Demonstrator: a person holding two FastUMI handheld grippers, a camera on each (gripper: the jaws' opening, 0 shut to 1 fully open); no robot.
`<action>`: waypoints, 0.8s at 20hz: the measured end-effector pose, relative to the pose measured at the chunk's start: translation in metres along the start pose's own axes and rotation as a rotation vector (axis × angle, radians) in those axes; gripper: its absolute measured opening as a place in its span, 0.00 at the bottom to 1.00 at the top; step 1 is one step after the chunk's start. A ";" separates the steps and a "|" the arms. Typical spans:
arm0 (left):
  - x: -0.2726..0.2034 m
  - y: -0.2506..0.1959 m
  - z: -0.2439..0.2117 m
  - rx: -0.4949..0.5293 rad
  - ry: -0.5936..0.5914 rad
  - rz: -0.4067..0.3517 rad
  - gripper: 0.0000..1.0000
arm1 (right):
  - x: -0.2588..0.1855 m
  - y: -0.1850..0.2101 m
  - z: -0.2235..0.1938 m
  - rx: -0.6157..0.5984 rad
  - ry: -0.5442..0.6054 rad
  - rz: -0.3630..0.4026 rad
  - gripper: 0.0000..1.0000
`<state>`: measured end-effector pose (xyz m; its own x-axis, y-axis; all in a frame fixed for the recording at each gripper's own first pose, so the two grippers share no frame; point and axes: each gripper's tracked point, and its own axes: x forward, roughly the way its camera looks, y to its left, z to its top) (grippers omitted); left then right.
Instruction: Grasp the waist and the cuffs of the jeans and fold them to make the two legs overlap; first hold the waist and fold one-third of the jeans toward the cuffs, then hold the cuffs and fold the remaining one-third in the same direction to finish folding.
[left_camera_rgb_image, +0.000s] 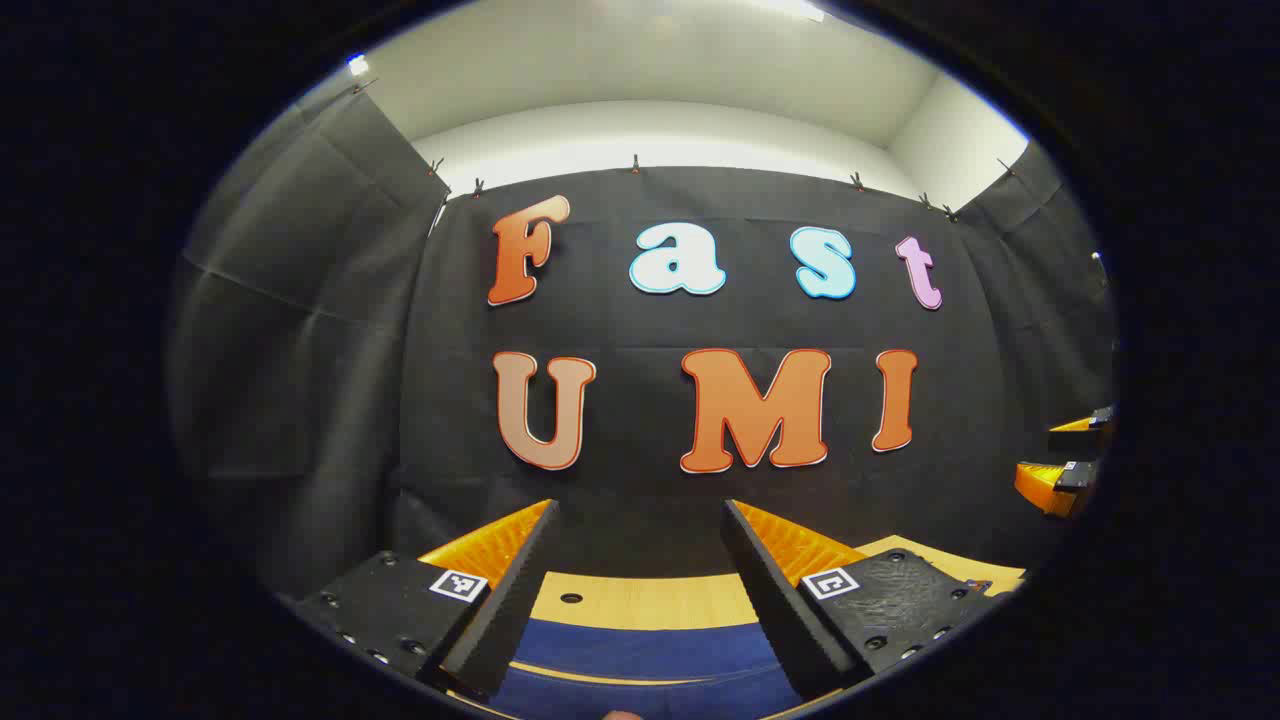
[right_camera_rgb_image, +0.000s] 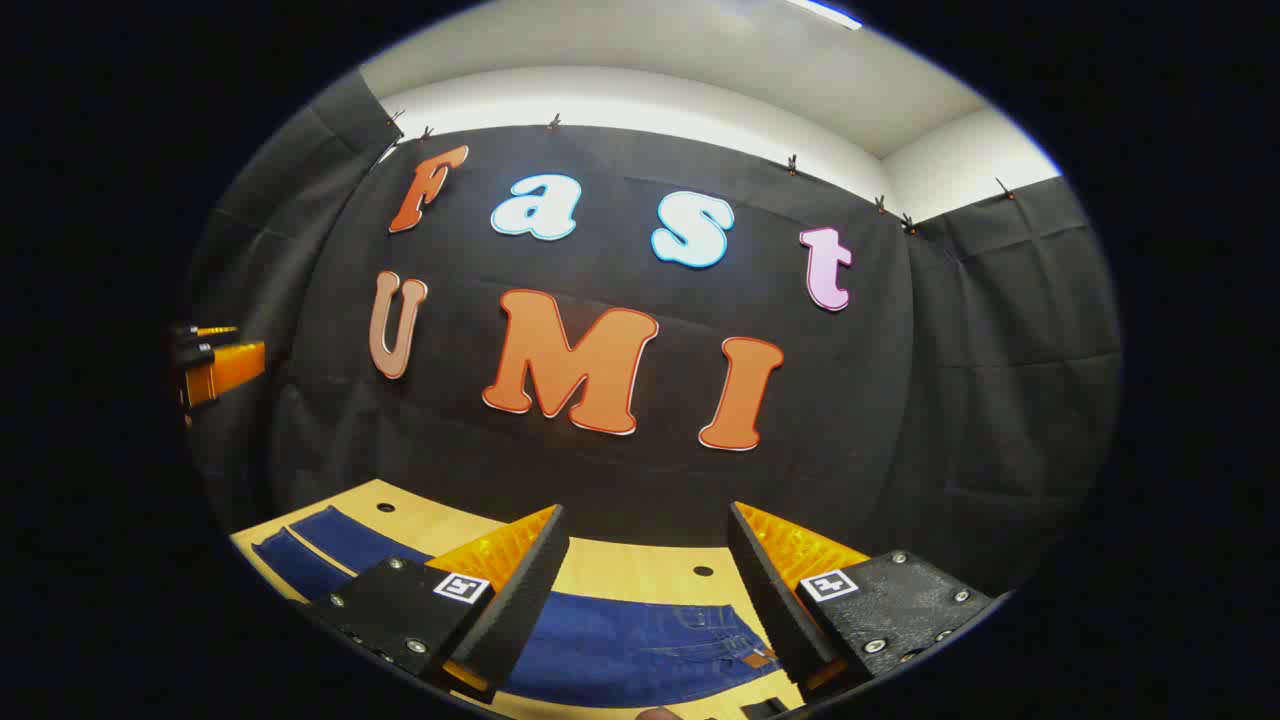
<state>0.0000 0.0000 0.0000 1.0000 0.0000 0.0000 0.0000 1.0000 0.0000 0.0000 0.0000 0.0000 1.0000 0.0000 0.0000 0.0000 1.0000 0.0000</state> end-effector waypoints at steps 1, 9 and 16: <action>-0.002 0.000 -0.004 -0.013 0.003 0.003 1.00 | -0.002 0.007 -0.001 0.008 0.003 0.005 0.97; 0.003 -0.036 -0.018 0.013 0.004 -0.019 0.98 | -0.006 0.019 -0.015 0.038 0.044 0.051 0.96; 0.012 -0.048 -0.037 0.005 0.036 0.029 0.98 | 0.021 0.014 -0.019 0.120 0.042 0.104 0.96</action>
<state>0.0118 -0.0481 -0.0369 0.9989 0.0295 -0.0362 -0.0293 0.9996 0.0059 0.0215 0.0137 -0.0194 0.9937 0.1059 -0.0360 -0.1008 0.9874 0.1218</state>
